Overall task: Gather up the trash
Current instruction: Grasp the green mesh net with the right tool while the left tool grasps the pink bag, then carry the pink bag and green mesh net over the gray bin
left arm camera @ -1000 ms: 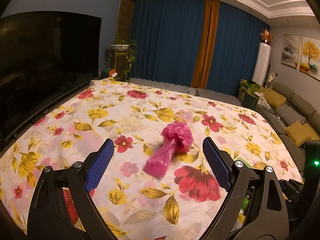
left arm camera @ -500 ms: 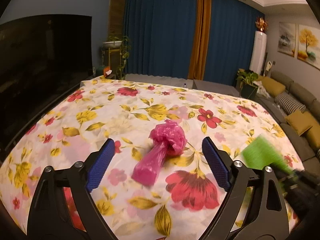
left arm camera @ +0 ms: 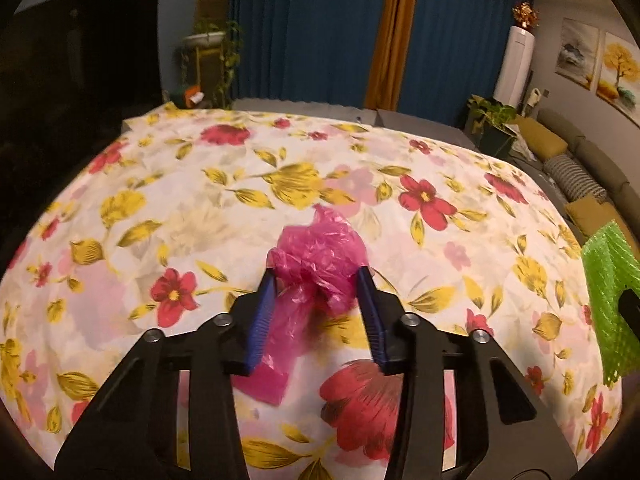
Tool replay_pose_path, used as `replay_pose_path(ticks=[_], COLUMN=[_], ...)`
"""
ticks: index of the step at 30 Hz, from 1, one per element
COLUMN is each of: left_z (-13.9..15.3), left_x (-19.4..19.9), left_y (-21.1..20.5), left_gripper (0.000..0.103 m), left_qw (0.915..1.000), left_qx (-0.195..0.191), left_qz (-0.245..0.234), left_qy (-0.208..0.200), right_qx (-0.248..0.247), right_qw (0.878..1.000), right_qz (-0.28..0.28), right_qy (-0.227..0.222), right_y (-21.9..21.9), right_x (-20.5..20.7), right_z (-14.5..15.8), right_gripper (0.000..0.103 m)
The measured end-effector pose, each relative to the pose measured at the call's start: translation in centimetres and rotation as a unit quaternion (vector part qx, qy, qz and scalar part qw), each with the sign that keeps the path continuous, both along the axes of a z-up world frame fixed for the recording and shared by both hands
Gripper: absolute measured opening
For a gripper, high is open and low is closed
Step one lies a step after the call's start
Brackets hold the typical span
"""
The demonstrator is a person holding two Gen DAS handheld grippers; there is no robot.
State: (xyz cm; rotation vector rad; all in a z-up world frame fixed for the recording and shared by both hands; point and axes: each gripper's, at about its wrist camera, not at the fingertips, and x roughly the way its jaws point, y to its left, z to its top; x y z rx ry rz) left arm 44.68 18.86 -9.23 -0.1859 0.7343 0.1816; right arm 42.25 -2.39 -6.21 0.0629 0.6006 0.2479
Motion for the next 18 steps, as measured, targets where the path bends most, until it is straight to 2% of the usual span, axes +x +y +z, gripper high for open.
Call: replay_pose_path(ticks=[2,7,12,15,18], left_z=[0.0,0.2,1.5,3.2,5.1], left_x=[-0.1,-1.0,-3.2,-5.6,-8.6], left_y=[0.0,0.2,0.0,-0.1,-0.8], left_gripper=[0.018,0.009,0.008,0.008,0.008], left_qw=[0.9999,0.9998,0.9993,0.998,0.9963], left_qx=[-0.007,-0.012,-0.006,-0.012,0.002], left_qz=[-0.009,-0.006,-0.007,-0.01,-0.014], left_qy=[-0.002,-0.012,-0.037,-0.061,-0.085], right_qx=[0.001,0.002,0.006,0.007,0.007], right_qw=[1.0,1.0,1.0,1.0,0.999], right_qz=[-0.001,0.001,0.009,0.016,0.024], right_qy=[0.003,0.002,-0.005,-0.012,-0.019], right_y=[-0.1,0.1,0.4,0.8,1.1], right_x=[-0.1,-0.2,-0.5,-0.9,-1.5], right_z=[-0.1,-0.1,0.4,0.8,1.3], right_gripper=[0.013,0.013,0.013,0.013,0.013])
